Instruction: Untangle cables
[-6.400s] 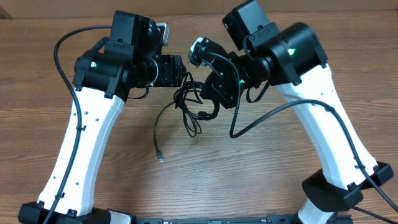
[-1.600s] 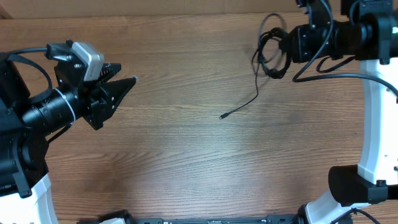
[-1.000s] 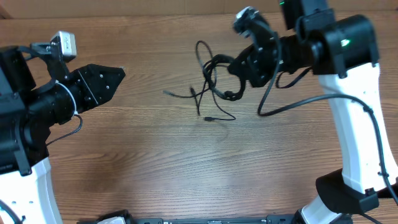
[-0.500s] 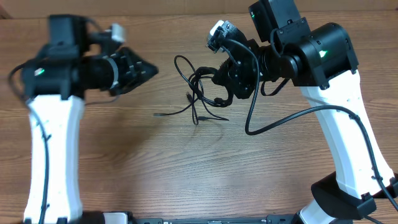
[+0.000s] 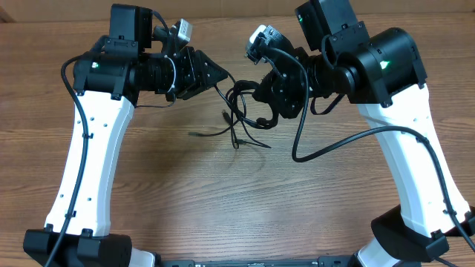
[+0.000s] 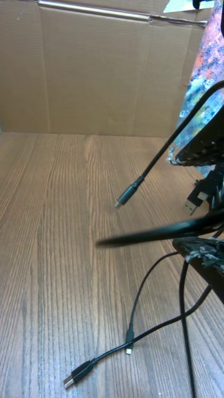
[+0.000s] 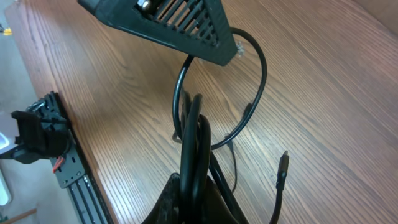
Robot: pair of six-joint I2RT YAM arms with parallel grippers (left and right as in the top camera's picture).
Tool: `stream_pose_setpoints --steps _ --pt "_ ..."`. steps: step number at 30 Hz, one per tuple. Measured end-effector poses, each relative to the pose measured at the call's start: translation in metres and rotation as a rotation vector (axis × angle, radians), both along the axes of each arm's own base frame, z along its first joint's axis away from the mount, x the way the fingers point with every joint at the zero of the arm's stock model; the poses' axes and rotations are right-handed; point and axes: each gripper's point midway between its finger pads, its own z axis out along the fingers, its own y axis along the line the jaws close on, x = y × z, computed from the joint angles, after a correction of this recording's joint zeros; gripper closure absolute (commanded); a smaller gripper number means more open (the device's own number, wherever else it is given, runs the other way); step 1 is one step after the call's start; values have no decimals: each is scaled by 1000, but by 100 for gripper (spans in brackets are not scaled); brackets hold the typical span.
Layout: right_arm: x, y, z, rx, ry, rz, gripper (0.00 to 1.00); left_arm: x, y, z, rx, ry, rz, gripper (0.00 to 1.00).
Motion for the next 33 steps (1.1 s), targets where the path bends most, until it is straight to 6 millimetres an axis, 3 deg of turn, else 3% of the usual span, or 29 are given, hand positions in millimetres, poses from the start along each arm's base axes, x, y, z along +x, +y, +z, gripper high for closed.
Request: stream_pose_setpoints --steps 3,5,17,33 --pt "-2 3 2 19 7 13 96 1 0 1 -1 -5 0 71" --pt "-3 5 3 30 11 19 96 2 0 1 0 -11 3 96" --pt "2 2 3 17 -10 3 96 5 4 -2 26 -15 24 96" --pt "55 -75 -4 -85 -50 -285 96 -4 26 17 -143 6 -26 96"
